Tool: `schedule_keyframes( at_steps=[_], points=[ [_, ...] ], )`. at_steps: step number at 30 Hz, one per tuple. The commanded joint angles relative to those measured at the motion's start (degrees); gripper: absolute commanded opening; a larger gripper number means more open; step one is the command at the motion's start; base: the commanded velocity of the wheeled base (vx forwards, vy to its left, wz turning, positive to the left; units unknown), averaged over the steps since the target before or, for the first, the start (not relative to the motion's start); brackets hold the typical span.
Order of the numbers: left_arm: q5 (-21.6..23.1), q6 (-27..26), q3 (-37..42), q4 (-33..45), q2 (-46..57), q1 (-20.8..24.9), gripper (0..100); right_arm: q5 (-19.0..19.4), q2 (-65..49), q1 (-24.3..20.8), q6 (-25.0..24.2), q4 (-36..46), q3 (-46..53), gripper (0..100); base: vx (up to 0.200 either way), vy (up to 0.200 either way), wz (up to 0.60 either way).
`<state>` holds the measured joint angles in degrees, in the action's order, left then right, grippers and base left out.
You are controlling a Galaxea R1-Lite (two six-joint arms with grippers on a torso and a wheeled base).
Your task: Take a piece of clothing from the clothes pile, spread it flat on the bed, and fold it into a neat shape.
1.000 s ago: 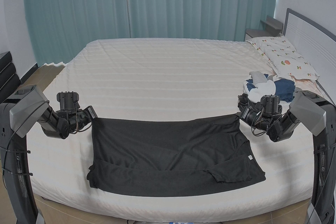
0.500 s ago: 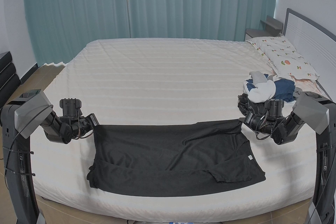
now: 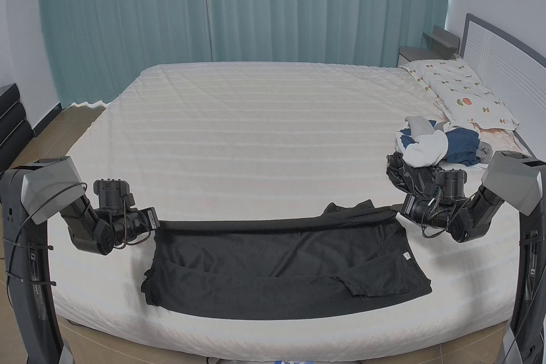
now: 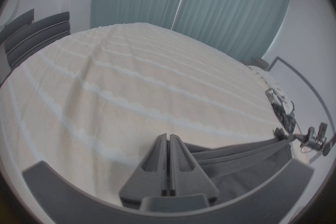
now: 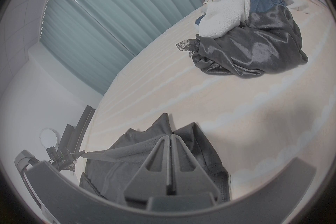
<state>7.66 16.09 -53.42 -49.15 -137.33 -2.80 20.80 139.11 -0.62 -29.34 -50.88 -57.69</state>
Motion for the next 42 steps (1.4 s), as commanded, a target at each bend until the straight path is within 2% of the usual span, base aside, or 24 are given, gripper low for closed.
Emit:
schedule_keyframes(
  at_steps=[1,3,6,9,19,32,42],
  points=[
    [-0.01,-1.77,2.44,-0.24,0.13,-0.01,0,0.03,-0.42,0.18,0.95,-0.01,1.96,0,0.0,0.0,0.0],
    [-0.01,-2.2,2.97,-0.42,0.13,-0.01,0,0.03,-0.5,0.18,1.48,-0.01,2.49,0,0.0,0.0,0.0],
    [-0.1,-3.08,5.61,-4.11,0.39,-0.01,0,0.91,-1.56,1.24,5.08,-0.09,5.22,0,0.0,0.0,0.0],
    [-0.1,-4.14,7.72,-6.13,0.48,-0.01,0,2.05,-2.35,1.76,6.23,-0.53,7.15,0,0.0,0.0,0.0],
    [-0.1,-8.27,13.69,-8.94,2.06,-0.45,0,2.49,-3.49,2.2,7.9,-4.31,13.3,0,0.0,0.0,0.0],
    [-0.1,-15.74,22.48,-13.16,2.24,-0.8,0,3.46,-3.58,3.7,14.31,-6.25,19.37,0,0.0,0.0,0.0],
    [-0.1,-16.18,25.21,-15.97,1.36,-0.54,0,3.55,-2.52,3.7,16.69,-6.33,20.77,0,0.0,0.0,0.0]
  ],
)
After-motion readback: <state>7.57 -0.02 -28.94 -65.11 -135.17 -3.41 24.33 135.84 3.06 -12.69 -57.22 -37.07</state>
